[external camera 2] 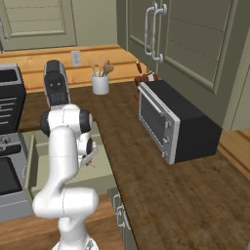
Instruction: Take a straw from the drawer in front and place it inside the glass cup on the dining counter.
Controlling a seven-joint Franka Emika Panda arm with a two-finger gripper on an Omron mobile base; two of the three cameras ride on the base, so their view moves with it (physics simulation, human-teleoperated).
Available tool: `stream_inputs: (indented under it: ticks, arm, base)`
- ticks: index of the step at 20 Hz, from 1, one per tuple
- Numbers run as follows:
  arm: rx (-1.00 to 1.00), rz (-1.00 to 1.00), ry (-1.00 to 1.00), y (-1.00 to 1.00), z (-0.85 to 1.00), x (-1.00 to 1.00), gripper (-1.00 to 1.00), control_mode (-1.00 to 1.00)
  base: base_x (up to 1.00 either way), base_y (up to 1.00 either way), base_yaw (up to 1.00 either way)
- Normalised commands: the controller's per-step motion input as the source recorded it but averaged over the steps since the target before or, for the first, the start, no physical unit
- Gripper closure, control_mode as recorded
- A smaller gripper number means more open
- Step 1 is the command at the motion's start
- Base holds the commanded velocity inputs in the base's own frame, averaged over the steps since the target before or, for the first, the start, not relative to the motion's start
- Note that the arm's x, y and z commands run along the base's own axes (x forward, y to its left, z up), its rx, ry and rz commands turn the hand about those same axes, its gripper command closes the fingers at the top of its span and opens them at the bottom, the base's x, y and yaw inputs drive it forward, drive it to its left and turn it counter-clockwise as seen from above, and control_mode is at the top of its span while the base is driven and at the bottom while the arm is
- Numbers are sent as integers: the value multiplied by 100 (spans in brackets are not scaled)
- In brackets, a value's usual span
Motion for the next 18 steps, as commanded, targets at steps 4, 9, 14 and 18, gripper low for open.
stream_inputs:
  ticks: [4, 9, 14, 18]
  arm:
    - [0, -19, -9, 22, -3, -45, 100, -100]
    - [0, -11, -18, 15, 78, -54, 100, -100]
    - [3, -7, -11, 43, 100, -26, 100, -100]
    - [0, -8, 0, 84, 100, -3, 100, -100]
  base:
    - [0, 0, 0]
    - [0, 0, 0]
    - [0, 0, 0]
    - [0, 0, 0]
